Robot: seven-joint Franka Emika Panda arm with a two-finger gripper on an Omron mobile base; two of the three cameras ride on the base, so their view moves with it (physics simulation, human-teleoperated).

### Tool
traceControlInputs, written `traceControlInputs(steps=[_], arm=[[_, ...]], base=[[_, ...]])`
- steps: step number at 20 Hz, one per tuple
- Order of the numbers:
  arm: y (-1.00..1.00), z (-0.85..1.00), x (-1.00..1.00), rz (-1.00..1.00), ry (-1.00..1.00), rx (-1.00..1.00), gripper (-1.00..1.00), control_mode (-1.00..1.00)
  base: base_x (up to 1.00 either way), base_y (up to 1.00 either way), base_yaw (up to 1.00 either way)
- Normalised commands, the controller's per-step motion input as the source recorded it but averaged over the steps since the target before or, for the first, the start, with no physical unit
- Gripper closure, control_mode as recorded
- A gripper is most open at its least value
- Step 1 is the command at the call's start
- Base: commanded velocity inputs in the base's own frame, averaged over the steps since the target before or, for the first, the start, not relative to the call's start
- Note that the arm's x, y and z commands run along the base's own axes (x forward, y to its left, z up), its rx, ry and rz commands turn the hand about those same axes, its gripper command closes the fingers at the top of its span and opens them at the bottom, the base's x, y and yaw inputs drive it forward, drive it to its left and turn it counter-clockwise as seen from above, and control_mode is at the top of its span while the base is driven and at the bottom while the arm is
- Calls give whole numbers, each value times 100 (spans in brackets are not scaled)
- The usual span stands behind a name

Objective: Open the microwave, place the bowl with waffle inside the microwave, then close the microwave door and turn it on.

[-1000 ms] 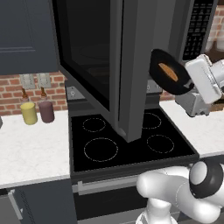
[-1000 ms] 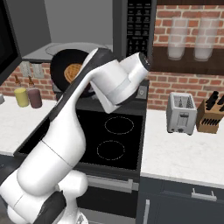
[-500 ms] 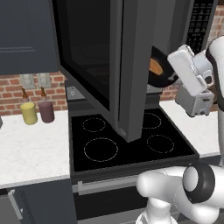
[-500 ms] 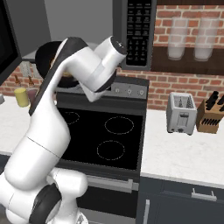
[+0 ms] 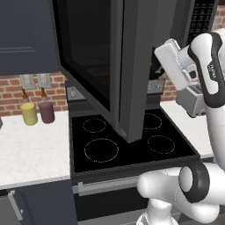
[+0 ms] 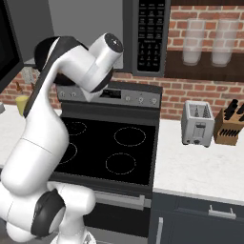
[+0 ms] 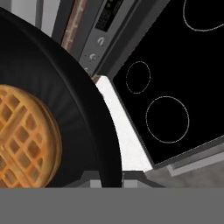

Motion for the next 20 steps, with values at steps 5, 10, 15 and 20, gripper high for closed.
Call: traceControlInputs(steps=[5,10,15,20], arm=[[32,27,39,-5,0,2,100,-100],[11,12,39,-5,0,-2,100,-100],[0,1,54,-6,0,-4,100,-100],[3,1,58,-6,0,-7,100,-100]], base=[[0,0,0],[0,0,0],[0,0,0],[0,0,0]])
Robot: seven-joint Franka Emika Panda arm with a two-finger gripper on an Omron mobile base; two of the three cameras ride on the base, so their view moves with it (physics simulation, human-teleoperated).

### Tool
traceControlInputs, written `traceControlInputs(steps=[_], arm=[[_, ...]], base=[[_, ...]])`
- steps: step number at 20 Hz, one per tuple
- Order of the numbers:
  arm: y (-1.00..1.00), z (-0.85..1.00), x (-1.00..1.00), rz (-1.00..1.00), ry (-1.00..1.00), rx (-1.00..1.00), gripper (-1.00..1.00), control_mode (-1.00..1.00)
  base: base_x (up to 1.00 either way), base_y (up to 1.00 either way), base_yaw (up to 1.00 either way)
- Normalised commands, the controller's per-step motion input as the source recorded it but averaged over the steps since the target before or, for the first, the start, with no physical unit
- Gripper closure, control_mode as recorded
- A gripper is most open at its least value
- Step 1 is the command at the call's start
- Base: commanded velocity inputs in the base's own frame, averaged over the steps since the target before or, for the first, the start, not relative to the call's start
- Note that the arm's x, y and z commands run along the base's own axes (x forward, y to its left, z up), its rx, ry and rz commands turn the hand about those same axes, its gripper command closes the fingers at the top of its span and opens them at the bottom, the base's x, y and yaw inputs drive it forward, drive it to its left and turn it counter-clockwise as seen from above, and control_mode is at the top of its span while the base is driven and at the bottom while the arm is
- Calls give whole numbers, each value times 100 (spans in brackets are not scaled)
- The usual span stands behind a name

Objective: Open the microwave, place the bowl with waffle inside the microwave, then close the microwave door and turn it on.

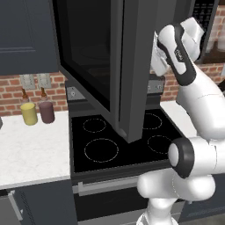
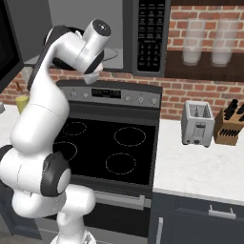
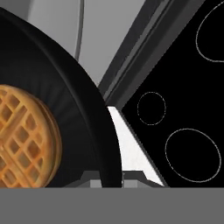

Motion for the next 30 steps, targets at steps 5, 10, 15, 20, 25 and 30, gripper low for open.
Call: traceControlInputs(steps=[5,10,15,20,25,30], arm=[[13,10,53,-7,0,-10,100,-100],[2,6,42,-1,0,-7,100,-100],[10,2,51,0,0,-9,100,-100],[3,0,28,0,-4,-2,100,-100],[13,0,33,0,-8,2,100,-100],[15,-2,39,0,0,0,100,-100]], base=[[0,0,0],[0,0,0],[0,0,0],[0,0,0],[0,0,0],[0,0,0]])
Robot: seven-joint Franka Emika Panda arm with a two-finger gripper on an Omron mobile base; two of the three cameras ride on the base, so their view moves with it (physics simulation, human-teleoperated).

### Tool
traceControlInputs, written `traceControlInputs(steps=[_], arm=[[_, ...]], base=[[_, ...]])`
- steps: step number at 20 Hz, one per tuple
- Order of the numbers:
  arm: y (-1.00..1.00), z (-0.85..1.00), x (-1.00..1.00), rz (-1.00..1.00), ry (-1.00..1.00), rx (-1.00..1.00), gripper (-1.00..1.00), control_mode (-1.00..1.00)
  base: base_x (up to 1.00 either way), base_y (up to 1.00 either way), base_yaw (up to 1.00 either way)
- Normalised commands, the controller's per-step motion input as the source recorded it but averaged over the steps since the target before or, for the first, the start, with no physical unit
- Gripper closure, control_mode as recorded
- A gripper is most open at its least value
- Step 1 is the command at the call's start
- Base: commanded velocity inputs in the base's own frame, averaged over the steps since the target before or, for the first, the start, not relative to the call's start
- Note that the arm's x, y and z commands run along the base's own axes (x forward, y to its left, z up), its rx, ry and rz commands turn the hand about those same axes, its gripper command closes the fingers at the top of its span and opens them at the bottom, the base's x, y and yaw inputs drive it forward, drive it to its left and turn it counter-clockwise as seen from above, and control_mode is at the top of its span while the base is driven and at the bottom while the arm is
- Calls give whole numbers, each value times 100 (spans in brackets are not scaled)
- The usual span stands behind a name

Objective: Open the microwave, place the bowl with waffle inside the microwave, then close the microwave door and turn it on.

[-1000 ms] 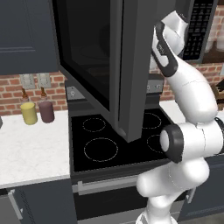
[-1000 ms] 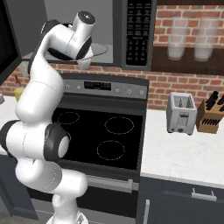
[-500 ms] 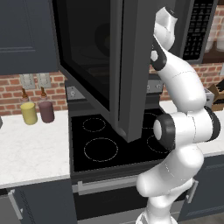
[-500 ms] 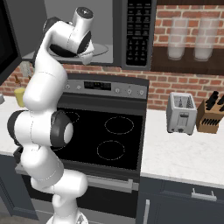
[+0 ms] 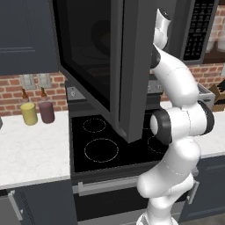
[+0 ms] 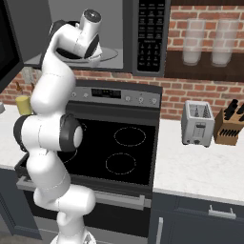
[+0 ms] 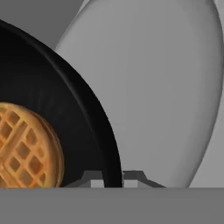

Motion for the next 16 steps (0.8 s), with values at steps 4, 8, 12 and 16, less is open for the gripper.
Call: traceControlInputs(steps=[4,8,12,16], arm=[[9,-22,15,0,0,0,-100,-100],[10,-16,17,0,0,0,-100,-100],[0,-2,4,0,-3,0,-100,-100],[0,0,0,1,-17,0,-100,-100]], base=[[0,0,0],[0,0,0],[0,0,0],[0,0,0]])
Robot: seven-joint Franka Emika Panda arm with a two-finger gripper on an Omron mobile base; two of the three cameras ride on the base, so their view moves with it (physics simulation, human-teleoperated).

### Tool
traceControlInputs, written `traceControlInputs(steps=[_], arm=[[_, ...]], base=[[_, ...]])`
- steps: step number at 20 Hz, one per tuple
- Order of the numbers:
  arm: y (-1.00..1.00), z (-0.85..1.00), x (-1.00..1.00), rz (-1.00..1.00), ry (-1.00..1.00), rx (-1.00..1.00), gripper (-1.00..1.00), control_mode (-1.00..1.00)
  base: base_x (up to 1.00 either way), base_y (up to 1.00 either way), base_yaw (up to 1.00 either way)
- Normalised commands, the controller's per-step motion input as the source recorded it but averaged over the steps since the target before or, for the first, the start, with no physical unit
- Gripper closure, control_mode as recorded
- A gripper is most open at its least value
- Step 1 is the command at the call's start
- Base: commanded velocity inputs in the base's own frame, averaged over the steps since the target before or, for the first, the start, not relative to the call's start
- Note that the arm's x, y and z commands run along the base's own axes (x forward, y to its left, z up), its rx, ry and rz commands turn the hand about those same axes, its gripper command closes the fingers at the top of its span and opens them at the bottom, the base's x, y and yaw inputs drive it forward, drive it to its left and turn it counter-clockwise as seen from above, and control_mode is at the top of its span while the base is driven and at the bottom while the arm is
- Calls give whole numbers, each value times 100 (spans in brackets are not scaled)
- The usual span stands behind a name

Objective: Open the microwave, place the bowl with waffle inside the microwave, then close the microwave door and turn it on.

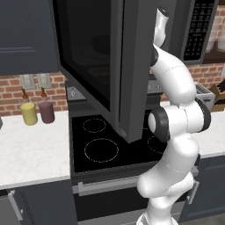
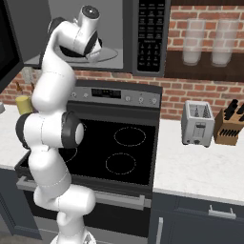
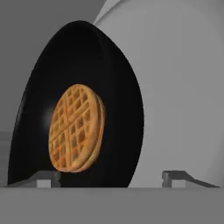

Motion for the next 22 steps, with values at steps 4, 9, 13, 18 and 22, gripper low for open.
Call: traceControlInputs(steps=[4,9,13,18,22], arm=[[0,0,-5,2,-23,0,-100,-100],[-8,0,-58,1,-7,6,-100,-100],[-18,0,-100,12,-21,7,-100,-100],[-16,1,-100,18,-19,1,-100,-100],[-18,0,-100,14,-15,3,-100,-100]], base=[[0,0,0],[0,0,0],[0,0,0],[0,0,0],[0,0,0]])
